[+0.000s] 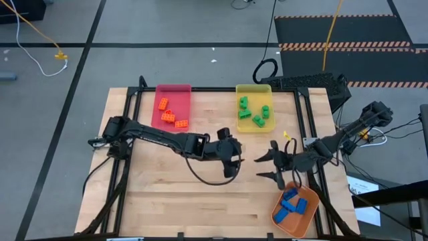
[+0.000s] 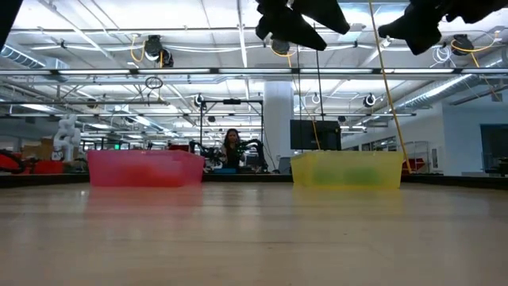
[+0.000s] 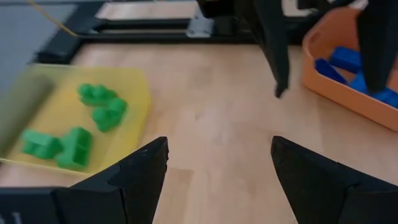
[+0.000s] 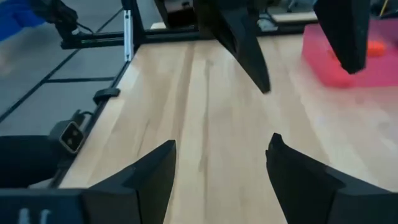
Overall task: Sort & place blocks by color
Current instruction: Return to Home Position
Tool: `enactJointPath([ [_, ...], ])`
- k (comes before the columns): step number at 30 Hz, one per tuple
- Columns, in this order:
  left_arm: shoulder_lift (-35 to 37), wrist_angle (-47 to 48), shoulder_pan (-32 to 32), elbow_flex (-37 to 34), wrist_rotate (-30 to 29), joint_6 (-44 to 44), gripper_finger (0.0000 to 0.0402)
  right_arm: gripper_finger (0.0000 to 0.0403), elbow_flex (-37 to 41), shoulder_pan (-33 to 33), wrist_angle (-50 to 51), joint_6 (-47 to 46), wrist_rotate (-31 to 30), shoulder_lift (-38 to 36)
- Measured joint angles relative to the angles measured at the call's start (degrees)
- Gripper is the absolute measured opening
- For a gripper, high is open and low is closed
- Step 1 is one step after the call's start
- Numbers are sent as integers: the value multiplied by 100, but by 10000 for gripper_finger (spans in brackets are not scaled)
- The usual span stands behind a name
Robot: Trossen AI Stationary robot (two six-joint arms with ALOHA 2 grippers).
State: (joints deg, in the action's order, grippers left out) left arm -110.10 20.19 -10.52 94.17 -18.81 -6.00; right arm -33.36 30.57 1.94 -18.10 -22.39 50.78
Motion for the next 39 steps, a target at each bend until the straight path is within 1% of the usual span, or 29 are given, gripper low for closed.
enactJointPath([
  [3, 0, -168, -35, 0, -335, 35, 282, 227, 0, -66, -105, 145, -11, 0],
  [5, 1, -427, -87, -64, -465, 85, 282, 224, 12, -66, -102, 145, -23, 6],
  [7, 37, -517, -140, -171, -563, 148, 282, 220, 139, -59, -327, 160, -86, 46],
  [9, 192, -410, -208, -363, -655, 151, 282, 217, 428, -59, -801, 237, -170, 100],
  [11, 450, -497, -242, -624, -713, 63, 282, 215, 800, -61, -1451, 275, -178, 172],
  [13, 846, -528, -279, -1071, -781, -102, 282, 215, 1224, -61, -2126, 283, -181, 242],
  [14, 1040, -725, -293, -1333, -791, -180, 282, 215, 1438, -61, -2509, 341, -175, 265],
  [17, 1727, -1582, -354, -2349, -820, -269, 282, 215, 1877, -125, -3297, 448, -166, 254],
  [21, 2494, -3654, -382, -3840, -809, -336, 282, 215, 2031, -349, -3767, 594, -164, 186],
  [23, 2646, -4652, -350, -4505, -813, -463, 282, 215, 1983, -481, -3742, 656, -169, 186],
  [24, 2695, -5004, -318, -4769, -806, -518, 282, 215, 1942, -533, -3732, 684, -169, 202],
  [26, 2786, -5399, -274, -5201, -807, -624, 282, 215, 1865, -642, -3752, 725, -159, 263],
  [29, 2824, -5705, -156, -5550, -744, -992, 282, 215, 1794, -765, -3718, 823, -154, 295],
  [33, 2813, -5722, -49, -5670, -320, -1265, 282, 215, 1706, -867, -3728, 898, -134, 346],
  [36, 2813, -5736, -68, -5670, -81, -1186, 282, 215, 1648, -892, -3725, 996, -129, 428],
  [39, 2813, -5734, -138, -5658, 145, -849, 282, 215, 1550, -892, -3720, 1132, -103, 537],
])
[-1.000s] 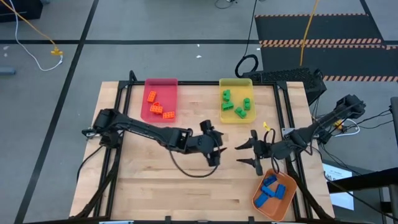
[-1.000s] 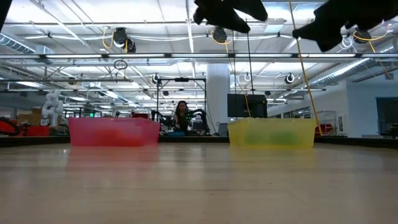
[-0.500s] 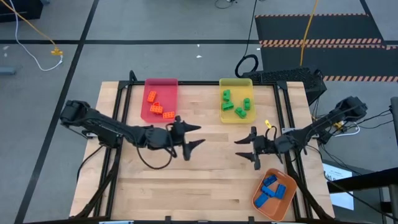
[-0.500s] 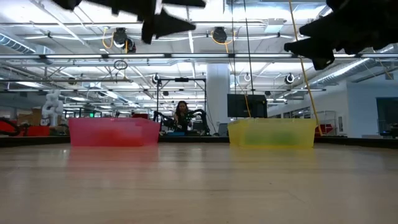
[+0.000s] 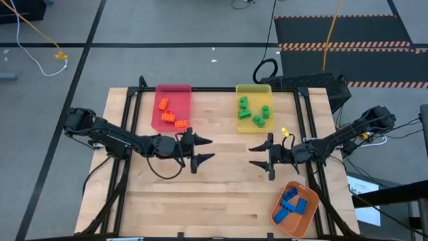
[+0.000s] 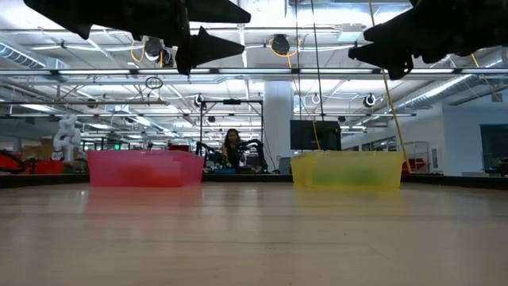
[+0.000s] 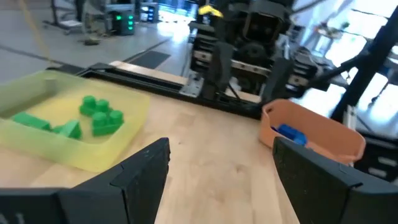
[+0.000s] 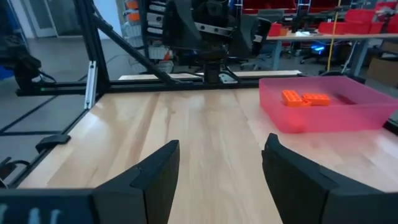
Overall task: Sort & place blocks by color
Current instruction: Return to Home Position
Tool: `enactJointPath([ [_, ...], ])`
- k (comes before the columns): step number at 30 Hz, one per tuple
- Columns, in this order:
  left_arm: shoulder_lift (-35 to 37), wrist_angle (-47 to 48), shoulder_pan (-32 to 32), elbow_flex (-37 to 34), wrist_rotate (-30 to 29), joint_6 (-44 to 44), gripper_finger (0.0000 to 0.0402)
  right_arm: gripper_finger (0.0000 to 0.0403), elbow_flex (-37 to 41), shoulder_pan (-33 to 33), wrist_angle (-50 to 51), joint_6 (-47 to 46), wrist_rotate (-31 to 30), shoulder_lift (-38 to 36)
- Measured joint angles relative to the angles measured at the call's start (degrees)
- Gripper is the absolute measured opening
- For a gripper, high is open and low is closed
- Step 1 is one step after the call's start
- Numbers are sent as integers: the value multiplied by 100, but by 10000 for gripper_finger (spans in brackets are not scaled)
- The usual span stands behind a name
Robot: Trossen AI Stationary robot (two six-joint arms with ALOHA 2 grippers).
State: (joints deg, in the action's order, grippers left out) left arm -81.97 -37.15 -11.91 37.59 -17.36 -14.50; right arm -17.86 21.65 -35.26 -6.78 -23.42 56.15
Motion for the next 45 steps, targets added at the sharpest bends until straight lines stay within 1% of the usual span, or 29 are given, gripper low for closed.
enactJointPath([
  [2, 0, 23, -57, 1, 28, 154, 282, 215, -104, 0, 73, 120, 110, 45],
  [5, 33, 141, -102, 1, -21, 400, 282, 215, -242, 26, 212, 333, 120, 17],
  [8, 232, 383, -163, 5, -193, 564, 282, 215, -254, 128, 253, 512, 120, -196],
  [10, 422, 733, -188, 8, -232, 586, 282, 215, -256, 203, 599, 539, 94, -456],
  [12, 541, 1056, -214, 6, -237, 561, 282, 215, -256, 247, 927, 461, -90, -722],
  [14, 557, 1156, -243, 6, -239, 559, 282, 215, -256, 249, 1196, 360, -335, -891],
  [15, 553, 1176, -244, 6, -239, 554, 282, 215, -251, 246, 1243, 320, -358, -904],
  [20, 125, 732, -150, -7, -187, 550, 282, 211, -178, 188, 976, 309, -359, -662],
  [23, -120, 201, -95, 16, -60, 577, 282, 199, -176, 152, 933, 333, -352, -528],
  [26, -142, 301, -80, -3, -66, 558, 277, 177, -176, 162, 892, 434, -335, -515],
  [28, -103, 328, -69, -3, -73, 573, 259, 156, -176, 164, 903, 481, -344, -546],
  [31, 75, 574, -60, -1, -69, 603, 205, 115, -176, 168, 1120, 539, -339, -607],
  [35, 229, 994, -34, 1, -69, 602, 100, 50, -173, 168, 1415, 468, -339, -703],
  [37, 236, 1016, -34, -6, -69, 654, 42, 17, -173, 168, 1571, 462, -337, -772],
  [38, 236, 1001, -34, -40, -69, 664, 22, 9, -169, 168, 1619, 456, -328, -806],
  [39, 238, 1002, -34, -75, -69, 670, 12, 6, -170, 168, 1673, 444, -295, -857],
  [42, 262, 996, -36, -173, -68, 648, 12, 10, -171, 170, 1953, 328, -182, -1068],
  [45, 379, 1020, -36, -339, -64, 645, 4, 3, -169, 170, 2336, 226, -184, -1357],
])
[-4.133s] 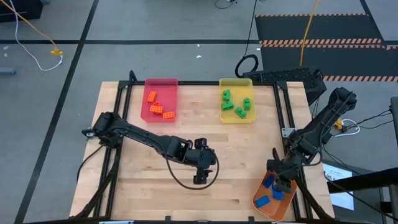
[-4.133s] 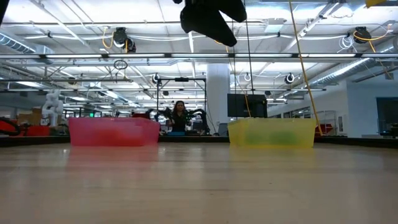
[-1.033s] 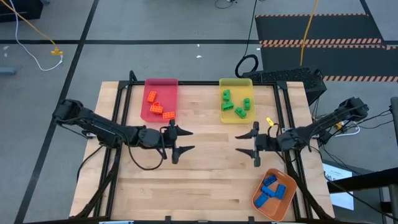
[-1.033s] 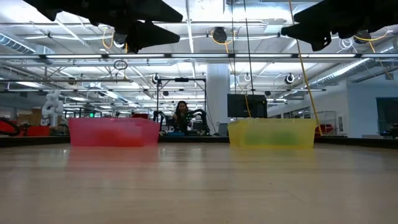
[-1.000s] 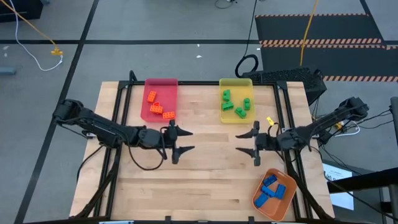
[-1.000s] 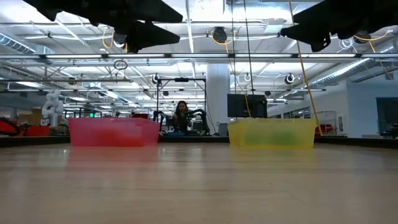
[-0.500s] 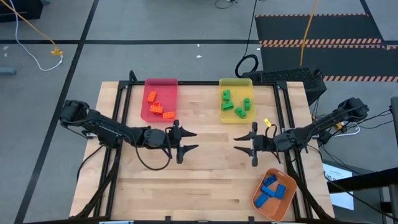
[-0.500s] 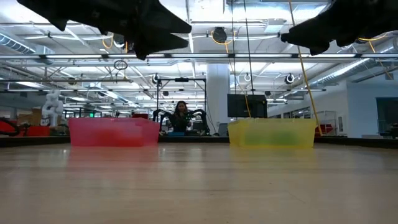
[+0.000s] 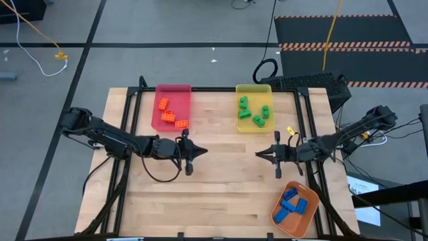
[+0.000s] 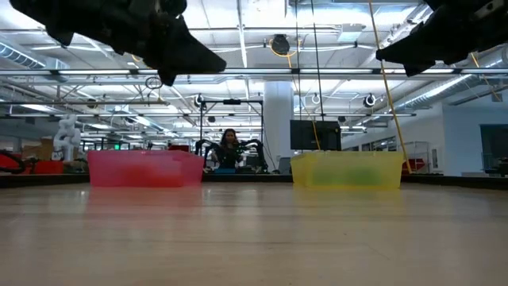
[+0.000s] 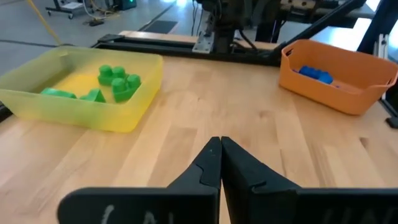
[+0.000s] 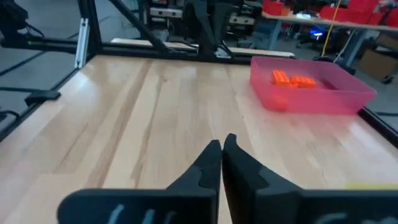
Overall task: Sort & place blocks by color
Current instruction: Return to Home Position
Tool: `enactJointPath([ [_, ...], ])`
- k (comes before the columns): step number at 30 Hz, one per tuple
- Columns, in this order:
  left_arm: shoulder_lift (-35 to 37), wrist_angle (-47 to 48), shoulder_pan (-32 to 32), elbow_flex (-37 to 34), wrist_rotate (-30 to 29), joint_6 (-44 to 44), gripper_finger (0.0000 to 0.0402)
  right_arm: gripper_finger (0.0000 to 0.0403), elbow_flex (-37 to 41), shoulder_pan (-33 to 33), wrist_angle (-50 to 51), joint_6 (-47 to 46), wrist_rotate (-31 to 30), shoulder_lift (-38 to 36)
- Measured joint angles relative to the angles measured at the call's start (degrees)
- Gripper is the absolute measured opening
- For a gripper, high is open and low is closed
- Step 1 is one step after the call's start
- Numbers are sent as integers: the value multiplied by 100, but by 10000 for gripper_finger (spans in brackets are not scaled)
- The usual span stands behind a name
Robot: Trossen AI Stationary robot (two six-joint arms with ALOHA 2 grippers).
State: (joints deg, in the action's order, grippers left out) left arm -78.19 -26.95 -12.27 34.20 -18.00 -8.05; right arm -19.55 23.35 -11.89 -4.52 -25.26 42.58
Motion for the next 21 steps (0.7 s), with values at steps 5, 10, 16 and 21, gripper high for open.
enactJointPath([
  [5, 668, -6, 0, -500, -2, -23, 5, 1, 0, 11, 656, -211, -1, -481],
  [10, 1679, -310, 4, -1345, -7, -64, 4, 1, 274, 77, 608, -154, -10, -928],
  [16, 2685, -893, 153, -2408, 0, -21, 3, 0, 499, 66, 630, 15, -13, -1586],
  [21, 3573, -967, 320, -3081, 231, -109, 2, 0, 524, 66, 1294, 106, 42, -2305],
])
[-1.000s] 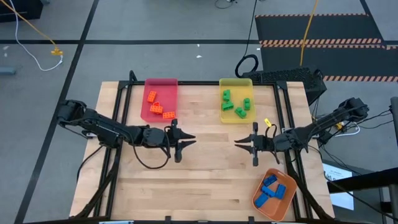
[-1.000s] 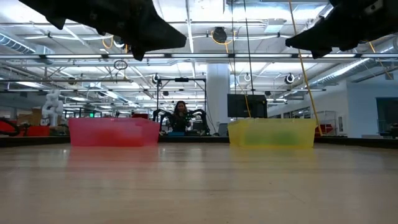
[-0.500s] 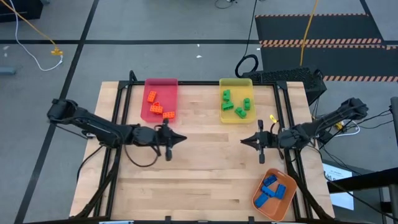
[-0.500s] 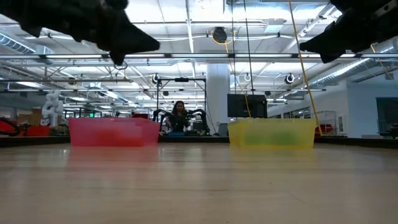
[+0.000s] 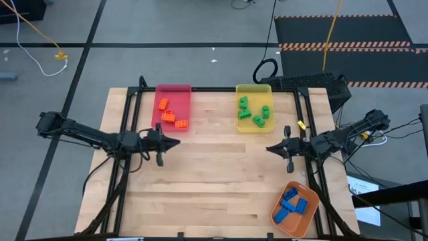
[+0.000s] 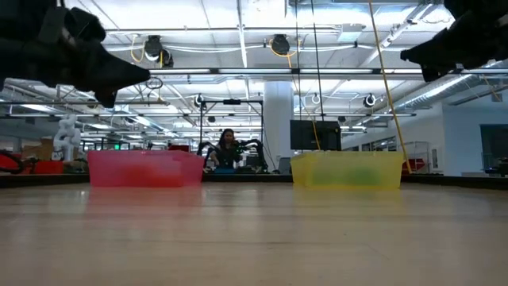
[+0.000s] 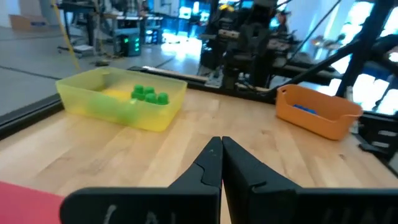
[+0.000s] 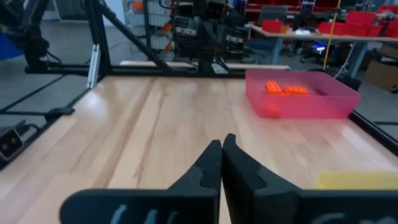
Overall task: Sort & place blocks by color
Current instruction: Return to Home Position
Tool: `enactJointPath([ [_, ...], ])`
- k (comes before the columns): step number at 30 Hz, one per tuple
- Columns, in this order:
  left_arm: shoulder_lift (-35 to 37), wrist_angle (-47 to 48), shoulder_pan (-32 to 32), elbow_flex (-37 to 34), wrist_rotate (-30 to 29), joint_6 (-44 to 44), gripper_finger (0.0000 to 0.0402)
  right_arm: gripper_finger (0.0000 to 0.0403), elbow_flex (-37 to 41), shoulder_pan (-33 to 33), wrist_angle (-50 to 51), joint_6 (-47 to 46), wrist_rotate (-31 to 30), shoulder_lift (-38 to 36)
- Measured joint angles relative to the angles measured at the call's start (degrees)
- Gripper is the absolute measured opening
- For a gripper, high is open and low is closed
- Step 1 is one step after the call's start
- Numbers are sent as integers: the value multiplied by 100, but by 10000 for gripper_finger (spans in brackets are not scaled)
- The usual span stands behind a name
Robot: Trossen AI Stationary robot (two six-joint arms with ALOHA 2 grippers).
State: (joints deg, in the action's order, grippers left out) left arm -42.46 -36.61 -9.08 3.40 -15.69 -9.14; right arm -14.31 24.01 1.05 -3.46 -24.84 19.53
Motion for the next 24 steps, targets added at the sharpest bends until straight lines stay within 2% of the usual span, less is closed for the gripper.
enactJointPath([
  [3, 574, 127, 78, -284, 72, 10, 2, 0, 5, 0, 633, -83, -28, -567],
  [10, 1821, 1544, 124, -229, 88, -7, 2, 0, 52, 1, 1929, -488, 102, -1960],
  [19, 2747, 2483, 117, -221, 88, -44, 2, 0, 233, 9, 1605, -404, 256, -1945],
  [21, 2830, 2535, 117, -223, 86, -23, 1, 0, 439, 9, 1099, -173, 330, -1948],
  [24, 2836, 2479, 117, -221, 84, 8, 3, 0, 900, 6, -91, 398, 954, -1948],
])
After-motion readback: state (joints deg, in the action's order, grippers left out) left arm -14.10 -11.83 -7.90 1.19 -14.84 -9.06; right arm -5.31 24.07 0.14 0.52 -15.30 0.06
